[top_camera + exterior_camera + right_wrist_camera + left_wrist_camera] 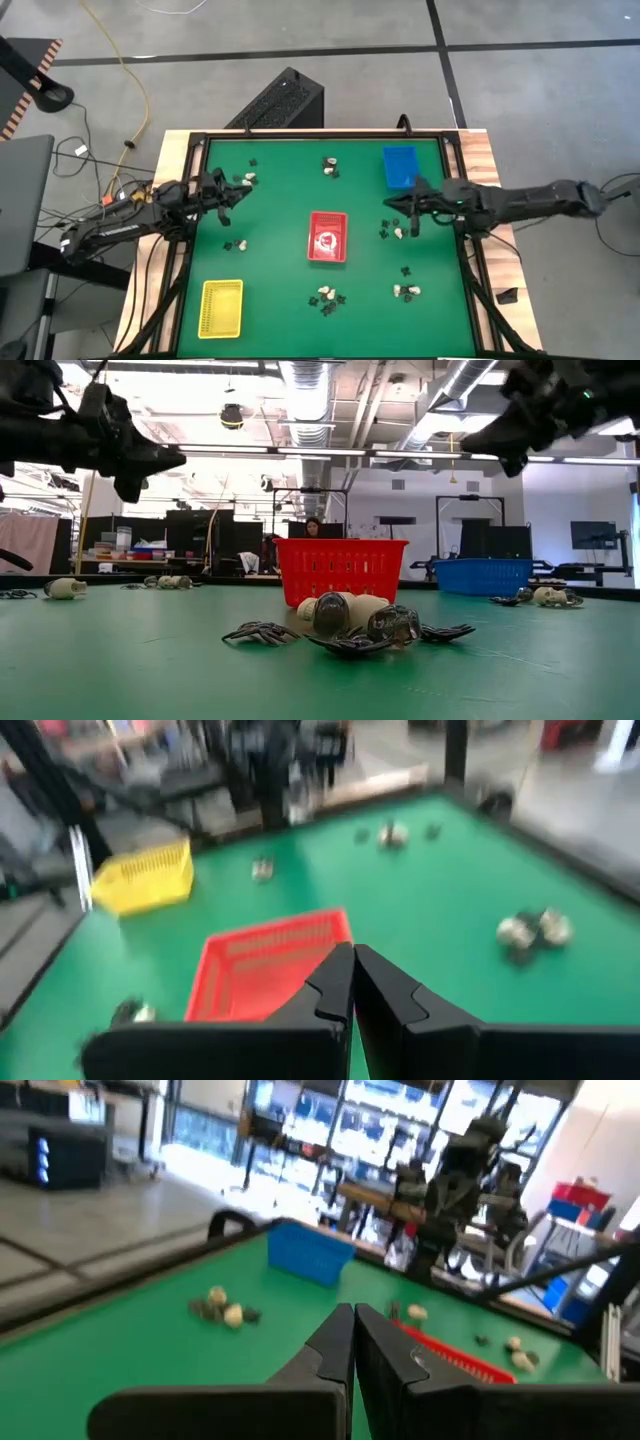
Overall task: Sort Halloween decoration
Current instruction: Put the black skull toy into the blue bin
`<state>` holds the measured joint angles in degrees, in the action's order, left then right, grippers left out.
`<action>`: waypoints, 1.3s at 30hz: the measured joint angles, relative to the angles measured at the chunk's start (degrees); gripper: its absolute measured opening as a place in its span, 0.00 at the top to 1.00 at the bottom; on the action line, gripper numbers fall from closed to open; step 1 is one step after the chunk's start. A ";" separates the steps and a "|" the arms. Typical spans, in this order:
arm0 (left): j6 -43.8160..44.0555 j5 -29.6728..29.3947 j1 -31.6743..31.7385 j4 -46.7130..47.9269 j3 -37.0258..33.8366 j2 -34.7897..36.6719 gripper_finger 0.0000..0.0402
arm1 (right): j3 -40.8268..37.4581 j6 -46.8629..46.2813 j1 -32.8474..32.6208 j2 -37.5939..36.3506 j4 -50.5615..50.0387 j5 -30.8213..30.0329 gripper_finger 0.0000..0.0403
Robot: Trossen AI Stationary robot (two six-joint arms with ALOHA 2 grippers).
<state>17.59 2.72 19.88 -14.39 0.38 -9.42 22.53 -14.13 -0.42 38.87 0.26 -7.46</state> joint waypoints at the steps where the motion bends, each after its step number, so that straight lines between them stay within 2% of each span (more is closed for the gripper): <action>1: 0.37 0.07 0.00 -0.02 0.00 -0.95 1.00 | 3.07 -0.97 -0.84 3.08 -3.82 -0.20 0.89; 4: -0.78 -0.80 0.00 -0.06 0.00 -3.11 1.00 | 11.93 -4.57 -2.95 11.84 -16.33 -0.40 0.89; 8: -1.28 -2.39 0.00 -0.55 0.00 -4.80 0.99 | 23.31 -13.85 -4.31 22.19 -33.90 -0.35 0.89; 11: 0.70 -1.15 -0.67 -5.19 0.00 -6.62 0.95 | 29.77 -18.93 -5.11 28.72 -46.99 -0.12 0.88; 13: 1.81 0.22 -2.42 -10.67 0.00 -8.69 0.91 | 32.59 -20.33 -5.52 31.70 -52.24 -0.09 0.86; 17: 1.81 -0.11 -8.36 -20.49 0.42 -15.78 0.82 | 34.33 -20.72 -5.60 33.56 -54.05 0.05 0.83; 22: -1.99 -6.35 -16.43 -23.24 4.99 -28.19 0.72 | 34.20 -21.93 -5.53 33.51 -54.61 -0.27 0.78; 25: -4.25 -7.89 -19.40 -24.31 8.23 -36.45 0.68 | 33.43 -22.48 -5.92 34.03 -54.04 -0.18 0.75; 29: -6.60 -7.69 -20.96 -24.41 12.72 -44.59 0.67 | 33.33 -24.15 -7.98 35.41 -55.44 -0.29 0.72; 32: -7.66 -7.58 -21.42 -24.13 14.75 -49.16 0.67 | 33.30 -28.29 -10.34 35.54 -57.47 -2.73 0.69; 36: -7.93 -7.55 -21.40 -24.00 16.22 -53.30 0.67 | 29.95 -35.52 -13.15 34.91 -59.34 -4.44 0.68; 39: -7.94 -7.56 -21.40 -23.99 17.03 -54.86 0.67 | 26.36 -37.22 -13.49 35.00 -58.67 -3.88 0.67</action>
<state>9.65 -4.84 -1.52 -38.38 17.41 -64.28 48.89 -51.35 -13.91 73.87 -58.41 -11.34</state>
